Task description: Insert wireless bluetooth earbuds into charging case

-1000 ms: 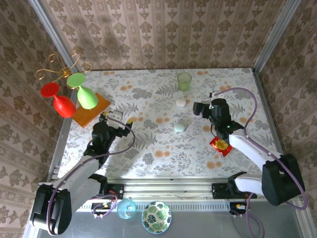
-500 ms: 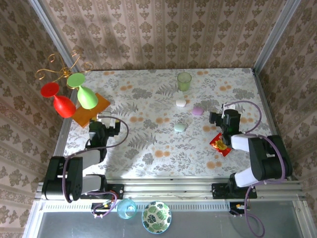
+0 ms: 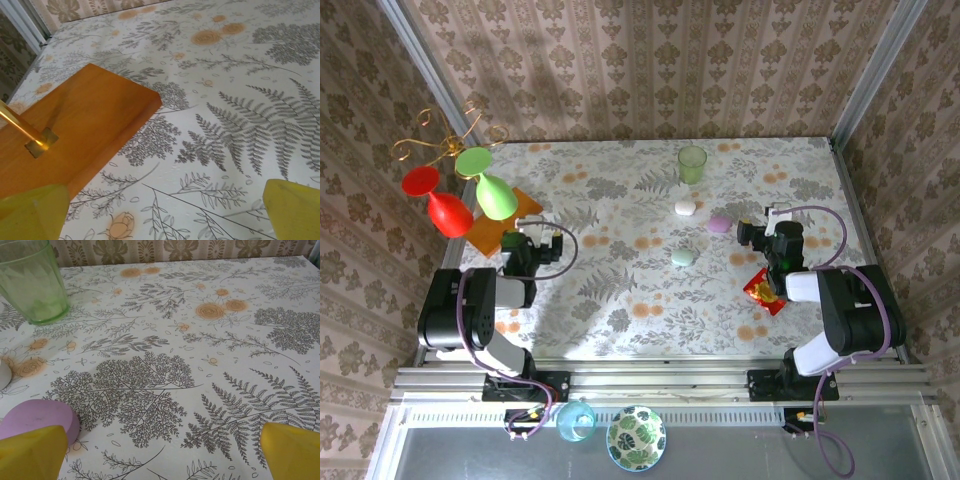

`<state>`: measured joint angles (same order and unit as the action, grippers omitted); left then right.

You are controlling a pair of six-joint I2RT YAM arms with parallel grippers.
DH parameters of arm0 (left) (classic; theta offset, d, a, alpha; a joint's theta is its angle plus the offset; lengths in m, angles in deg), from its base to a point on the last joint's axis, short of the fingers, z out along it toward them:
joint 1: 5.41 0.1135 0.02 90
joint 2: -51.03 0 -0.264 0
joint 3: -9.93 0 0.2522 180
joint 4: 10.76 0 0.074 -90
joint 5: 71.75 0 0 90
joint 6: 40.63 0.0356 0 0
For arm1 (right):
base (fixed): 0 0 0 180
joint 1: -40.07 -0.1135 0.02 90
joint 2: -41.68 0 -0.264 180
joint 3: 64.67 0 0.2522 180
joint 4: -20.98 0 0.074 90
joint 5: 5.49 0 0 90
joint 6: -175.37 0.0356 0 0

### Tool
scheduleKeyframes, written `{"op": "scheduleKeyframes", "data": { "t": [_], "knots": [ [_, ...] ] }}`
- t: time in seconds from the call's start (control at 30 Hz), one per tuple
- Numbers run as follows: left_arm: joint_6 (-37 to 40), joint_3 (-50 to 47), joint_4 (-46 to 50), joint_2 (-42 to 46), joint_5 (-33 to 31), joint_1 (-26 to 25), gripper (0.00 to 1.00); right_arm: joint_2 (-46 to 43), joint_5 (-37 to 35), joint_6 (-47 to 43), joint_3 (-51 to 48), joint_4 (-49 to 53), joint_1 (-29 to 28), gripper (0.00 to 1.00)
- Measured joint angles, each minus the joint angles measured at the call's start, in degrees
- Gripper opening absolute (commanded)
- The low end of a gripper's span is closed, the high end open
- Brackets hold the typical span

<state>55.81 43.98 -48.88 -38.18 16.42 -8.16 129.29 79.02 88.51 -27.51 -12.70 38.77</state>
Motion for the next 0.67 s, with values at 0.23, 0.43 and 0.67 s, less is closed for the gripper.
{"op": "scheduleKeyframes", "data": {
  "t": [0.23,0.43,0.67],
  "knots": [
    [-0.90,0.81,-0.42,0.00,-1.40,0.26,1.00,0.00,0.02,0.00,0.00,-0.02,0.00,1.00],
    [-0.90,0.81,-0.42,0.00,-1.68,0.26,1.00,0.00,0.02,-0.02,0.00,-0.02,-0.02,1.00],
    [-0.96,0.83,-0.17,0.00,-1.11,0.94,1.00,0.00,0.02,0.00,0.00,-0.02,0.00,1.00]
  ]
}}
